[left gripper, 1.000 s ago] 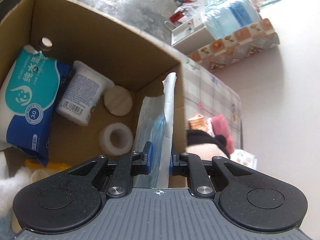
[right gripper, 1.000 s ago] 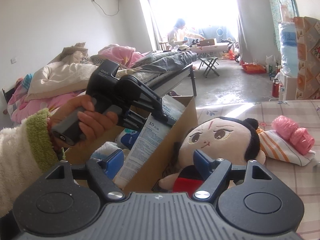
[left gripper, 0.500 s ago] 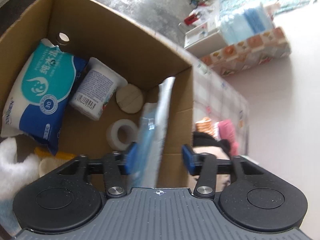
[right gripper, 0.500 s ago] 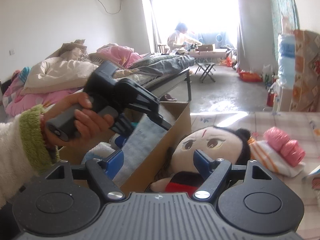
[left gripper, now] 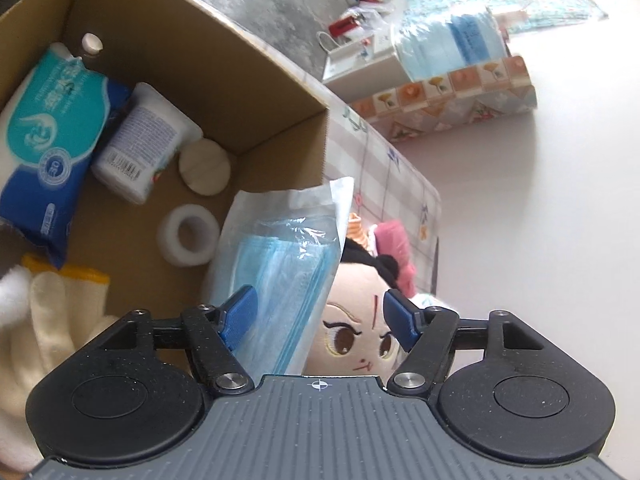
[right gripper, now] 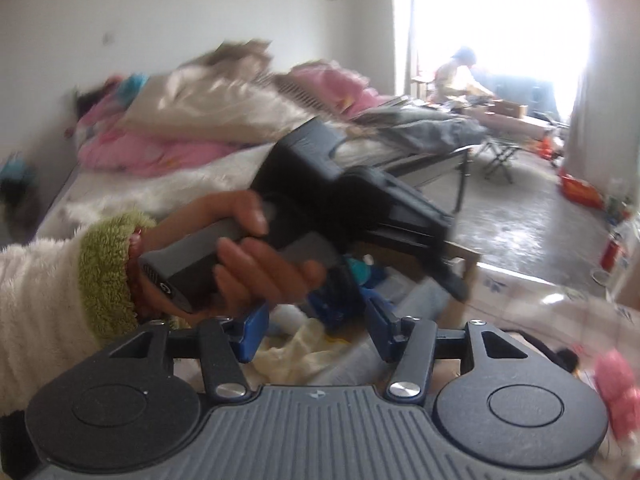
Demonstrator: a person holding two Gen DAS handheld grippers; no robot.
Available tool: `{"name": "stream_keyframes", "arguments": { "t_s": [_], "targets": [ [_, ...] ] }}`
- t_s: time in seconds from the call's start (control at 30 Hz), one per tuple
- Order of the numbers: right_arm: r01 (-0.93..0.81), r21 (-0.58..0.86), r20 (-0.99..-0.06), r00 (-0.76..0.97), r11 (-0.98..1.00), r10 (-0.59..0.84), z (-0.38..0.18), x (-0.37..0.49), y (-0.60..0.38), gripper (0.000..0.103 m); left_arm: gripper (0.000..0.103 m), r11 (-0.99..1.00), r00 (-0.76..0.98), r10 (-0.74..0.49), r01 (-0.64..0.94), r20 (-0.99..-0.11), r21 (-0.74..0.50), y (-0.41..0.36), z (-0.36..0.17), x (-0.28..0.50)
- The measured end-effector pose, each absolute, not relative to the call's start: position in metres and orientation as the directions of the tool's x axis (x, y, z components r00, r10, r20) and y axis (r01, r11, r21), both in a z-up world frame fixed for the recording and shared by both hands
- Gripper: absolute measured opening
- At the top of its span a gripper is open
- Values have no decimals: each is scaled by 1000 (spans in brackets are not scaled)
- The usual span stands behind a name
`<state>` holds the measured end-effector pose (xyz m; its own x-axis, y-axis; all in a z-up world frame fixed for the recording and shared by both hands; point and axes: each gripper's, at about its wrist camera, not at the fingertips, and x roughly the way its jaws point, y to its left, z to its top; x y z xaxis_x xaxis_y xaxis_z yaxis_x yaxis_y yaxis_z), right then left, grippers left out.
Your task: Organize soft objects
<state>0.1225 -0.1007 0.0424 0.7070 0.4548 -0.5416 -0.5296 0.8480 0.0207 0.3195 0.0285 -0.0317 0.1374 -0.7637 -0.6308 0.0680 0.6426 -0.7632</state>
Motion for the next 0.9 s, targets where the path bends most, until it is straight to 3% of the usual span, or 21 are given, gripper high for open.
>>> {"name": "stream_keyframes", "arguments": {
  "t_s": [0.07,0.13,0.27,0.67,0.9],
  "targets": [
    [-555,-22,-571,690,832,445,39,134,-87,55,70,636,179,-758,-10,-627,-771,46,-37,324],
    [-574,-49,-614,663,817,428,32,145,-76,47,70,583,158,-795,-69,-586,-810,57,-46,327],
    [-607,-58,-686,601,792,410,16,161,-61,40,72,595,157,-790,-37,-593,-803,59,-46,325],
    [-689,-131,-712,566,713,417,3,158,-37,40,73,546,124,-827,-55,-548,-836,46,-30,313],
    [-585,-145,-793,552,798,259,-12,168,-53,33,81,528,171,-835,-17,-523,-849,53,-15,299]
  ]
}}
